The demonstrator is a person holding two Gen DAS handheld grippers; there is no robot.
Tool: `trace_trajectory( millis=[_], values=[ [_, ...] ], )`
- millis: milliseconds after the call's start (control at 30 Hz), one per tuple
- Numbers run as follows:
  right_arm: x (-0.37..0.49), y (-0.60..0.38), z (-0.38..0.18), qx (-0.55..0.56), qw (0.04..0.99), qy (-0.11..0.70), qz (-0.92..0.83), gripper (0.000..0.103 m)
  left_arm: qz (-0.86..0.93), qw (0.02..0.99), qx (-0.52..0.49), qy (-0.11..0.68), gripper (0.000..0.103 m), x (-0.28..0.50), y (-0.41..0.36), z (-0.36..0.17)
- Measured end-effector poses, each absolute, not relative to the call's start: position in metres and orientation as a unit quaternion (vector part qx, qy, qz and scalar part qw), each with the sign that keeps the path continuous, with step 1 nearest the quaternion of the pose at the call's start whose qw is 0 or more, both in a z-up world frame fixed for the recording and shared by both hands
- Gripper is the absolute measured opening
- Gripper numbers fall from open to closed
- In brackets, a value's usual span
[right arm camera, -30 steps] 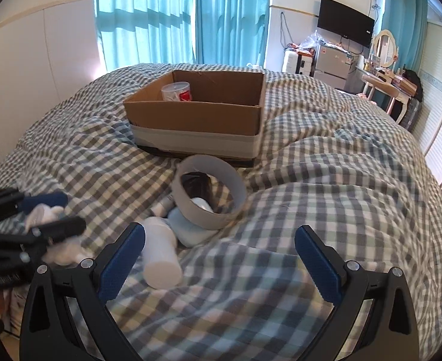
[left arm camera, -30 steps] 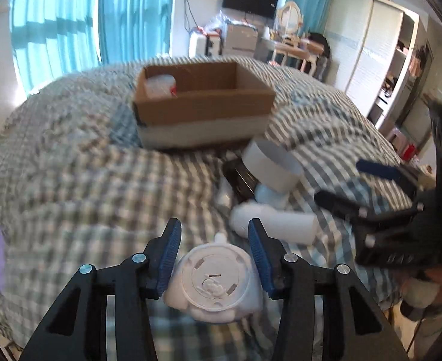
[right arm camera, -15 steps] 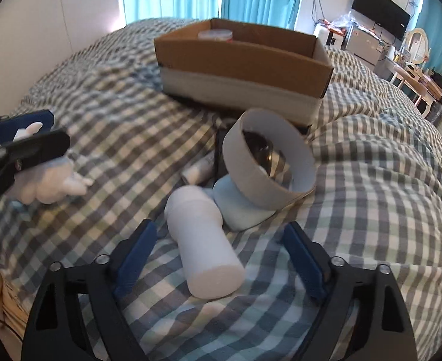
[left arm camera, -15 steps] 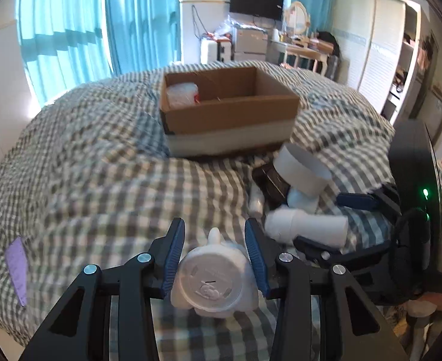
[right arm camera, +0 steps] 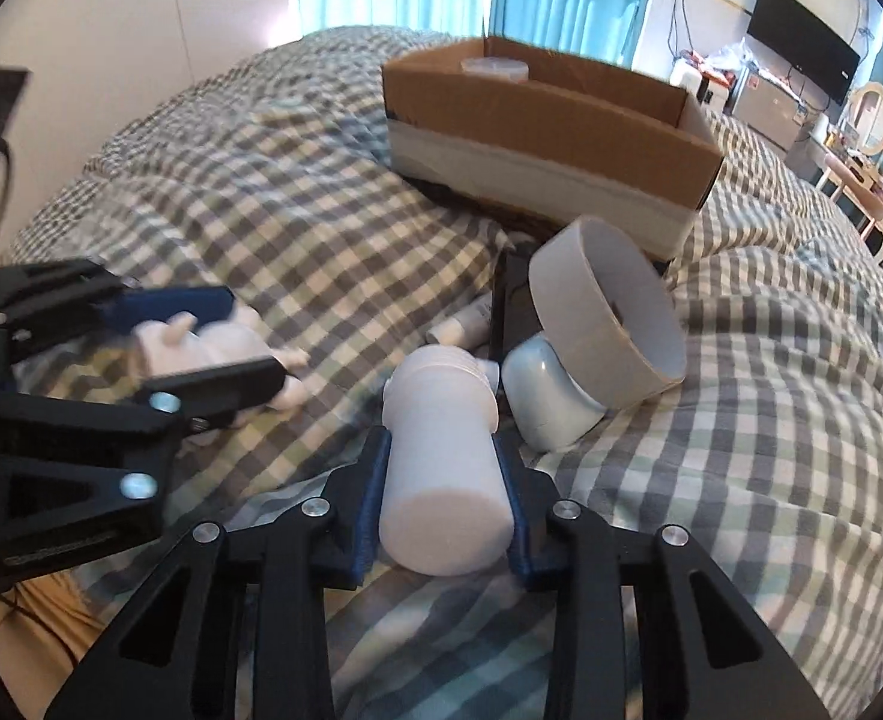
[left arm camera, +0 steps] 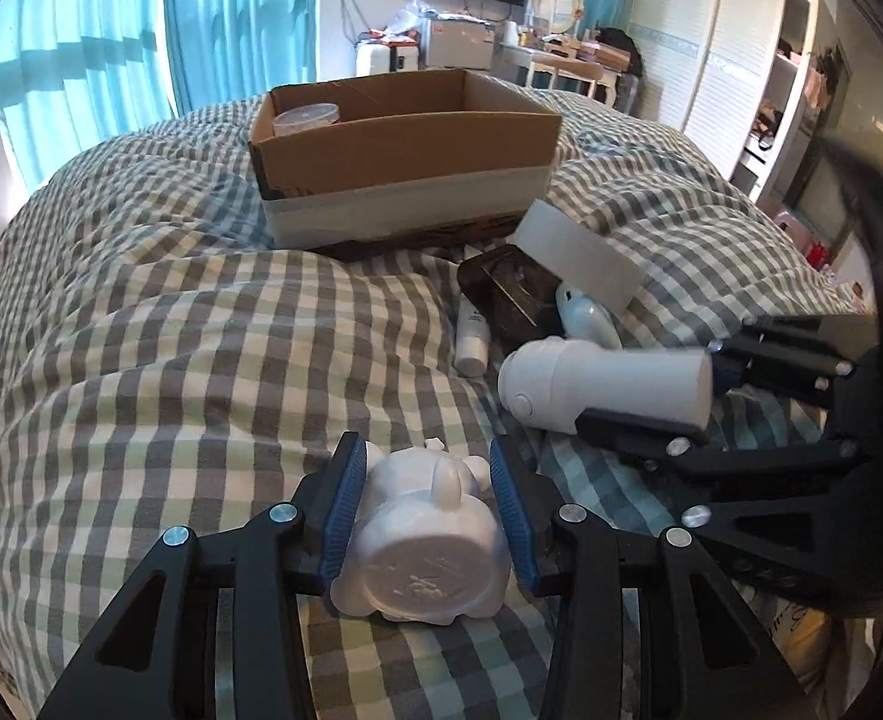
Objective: Organize objects
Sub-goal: 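Grasp the white figurine with the left tool while the right tool grasps the white bottle, then carry the figurine and bottle into the box and open both tools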
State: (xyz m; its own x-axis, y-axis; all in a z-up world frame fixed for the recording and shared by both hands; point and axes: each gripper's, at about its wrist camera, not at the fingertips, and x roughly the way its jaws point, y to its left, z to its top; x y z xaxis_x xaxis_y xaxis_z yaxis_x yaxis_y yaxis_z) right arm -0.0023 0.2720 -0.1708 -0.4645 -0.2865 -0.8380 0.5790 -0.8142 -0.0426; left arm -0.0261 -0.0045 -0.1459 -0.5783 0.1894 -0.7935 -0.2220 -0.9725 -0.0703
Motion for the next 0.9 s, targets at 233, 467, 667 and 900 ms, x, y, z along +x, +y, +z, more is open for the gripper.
trace_trajectory(
  millis=[233,467,667,900],
  values=[
    [0.005,0.274,-0.149,0.426,0.264,0.159,-0.851,0.033,0.873,0.137,-0.467,0.038,0.054,-0.028,0.000,-0.158],
    [0.004,0.274,-0.148,0.422,0.259,0.156,-0.855,0.032,0.883,0.121,-0.452,0.038,0.053,-0.026,-0.001,-0.155],
    [0.002,0.280,-0.144,0.413,0.251,0.147,-0.863,0.032,0.895,0.098,-0.433,0.035,0.053,-0.024,-0.008,-0.139],
    [0.002,0.284,-0.125,0.389,0.254,0.134,-0.875,0.032,0.911,0.090,-0.401,0.028,0.053,-0.033,-0.020,-0.105]
  ],
)
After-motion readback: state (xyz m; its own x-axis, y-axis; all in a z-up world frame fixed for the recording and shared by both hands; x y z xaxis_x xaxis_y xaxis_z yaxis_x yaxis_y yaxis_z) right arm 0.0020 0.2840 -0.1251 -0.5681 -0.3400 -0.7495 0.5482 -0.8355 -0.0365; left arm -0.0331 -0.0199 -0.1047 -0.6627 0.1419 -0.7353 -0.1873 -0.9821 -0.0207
